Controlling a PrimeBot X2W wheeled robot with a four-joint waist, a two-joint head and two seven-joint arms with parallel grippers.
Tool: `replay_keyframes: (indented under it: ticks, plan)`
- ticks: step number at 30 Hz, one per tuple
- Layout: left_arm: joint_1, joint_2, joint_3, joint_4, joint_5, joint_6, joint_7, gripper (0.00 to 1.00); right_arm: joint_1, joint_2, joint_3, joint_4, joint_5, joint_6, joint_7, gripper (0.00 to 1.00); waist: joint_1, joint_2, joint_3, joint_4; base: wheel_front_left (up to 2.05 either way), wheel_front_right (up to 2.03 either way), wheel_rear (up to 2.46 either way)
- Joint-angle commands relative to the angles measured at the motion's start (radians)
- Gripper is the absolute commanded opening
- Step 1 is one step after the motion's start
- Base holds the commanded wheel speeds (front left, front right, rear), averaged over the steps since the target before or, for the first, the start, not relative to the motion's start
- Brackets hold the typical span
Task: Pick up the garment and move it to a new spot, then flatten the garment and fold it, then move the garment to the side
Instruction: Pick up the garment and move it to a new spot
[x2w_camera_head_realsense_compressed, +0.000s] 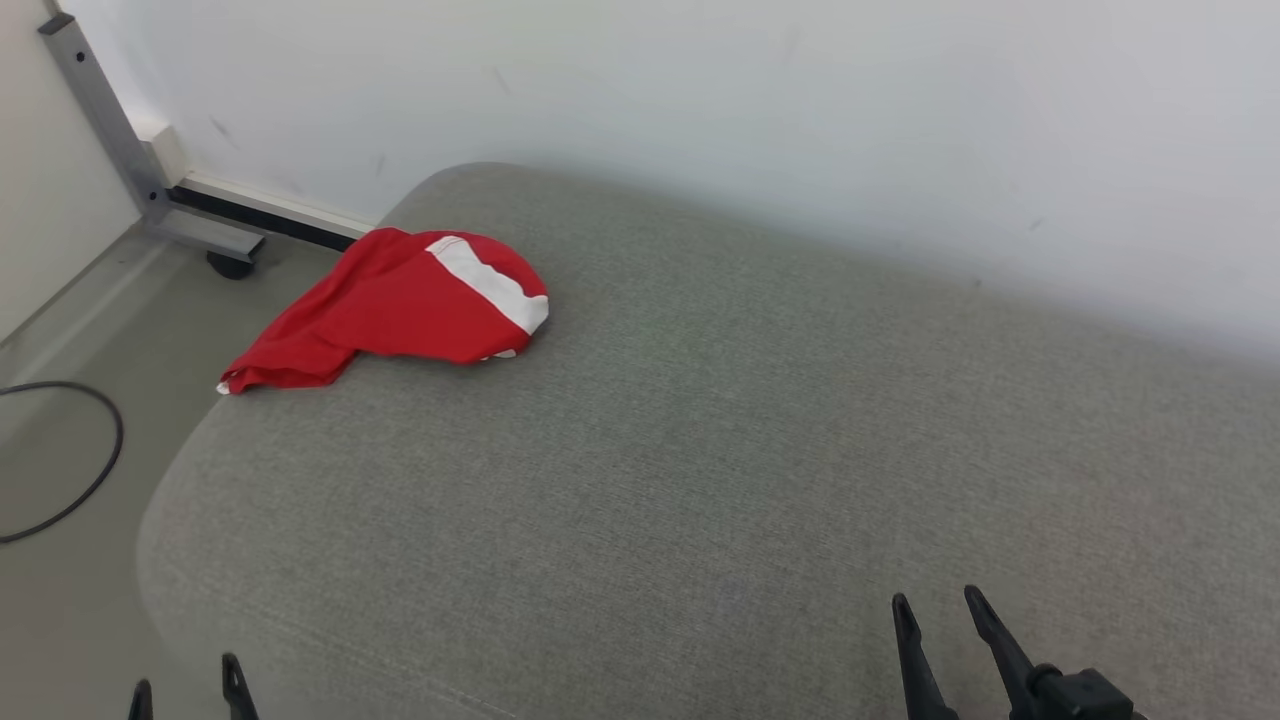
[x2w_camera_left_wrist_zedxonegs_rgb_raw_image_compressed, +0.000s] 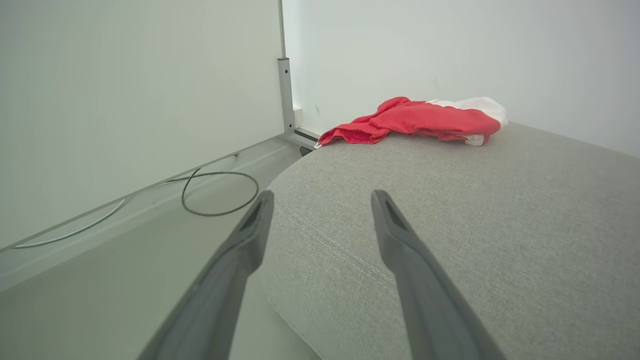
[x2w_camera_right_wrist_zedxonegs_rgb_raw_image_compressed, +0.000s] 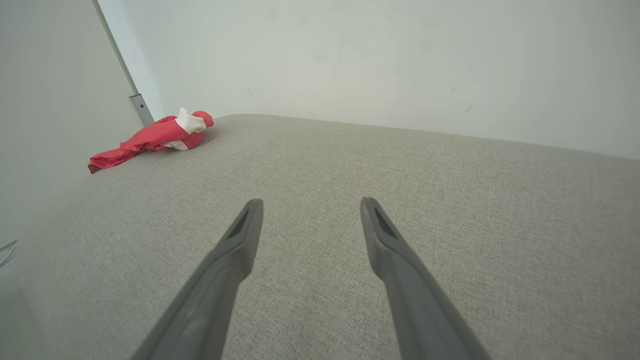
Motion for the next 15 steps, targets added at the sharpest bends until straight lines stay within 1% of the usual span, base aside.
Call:
replay_keyframes:
  ticks: [1, 4, 8, 11, 12, 15]
  plan:
    - [-0.023, -0.001, 0.008, -0.005, -0.018, -0.002, -0.003, 1.0, -0.013, 0.002, 0.002, -0.004, -0.004, 0.001, 0.0, 1.0, -0.0001, -0.0001, 0.017, -0.027, 0.0, 0.0, 0.0]
    - [-0.055, 0.0, 0.028, -0.004, -0.034, -0.012, -0.003, 1.0, -0.035, 0.001, 0.008, -0.014, -0.013, 0.001, 0.0, 1.0, -0.0001, -0.0001, 0.045, -0.072, 0.0, 0.0, 0.0]
    - [-0.142, 0.002, 0.062, 0.008, -0.014, -0.061, -0.003, 1.0, -0.076, 0.001, 0.011, -0.029, -0.025, 0.001, 0.0, 1.0, -0.0001, -0.0001, 0.101, -0.149, 0.0, 0.0, 0.0]
    - [-0.241, 0.029, 0.095, 0.031, -0.002, -0.099, -0.003, 1.0, -0.111, 0.001, 0.01, -0.039, -0.035, 0.001, 0.0, 1.0, -0.0001, -0.0001, 0.147, -0.206, 0.0, 0.0, 0.0]
    - [-0.309, 0.054, 0.128, 0.052, -0.011, -0.115, -0.003, 1.0, -0.132, 0.001, 0.016, -0.046, -0.037, 0.001, 0.0, 1.0, -0.0001, -0.0001, 0.178, -0.25, 0.0, 0.0, 0.0]
    - [-0.416, 0.095, 0.168, 0.112, -0.041, -0.14, -0.003, 1.0, -0.16, 0.001, 0.022, -0.057, -0.034, 0.001, 0.0, 1.0, -0.0001, -0.0001, 0.214, -0.306, 0.0, 0.0, 0.0]
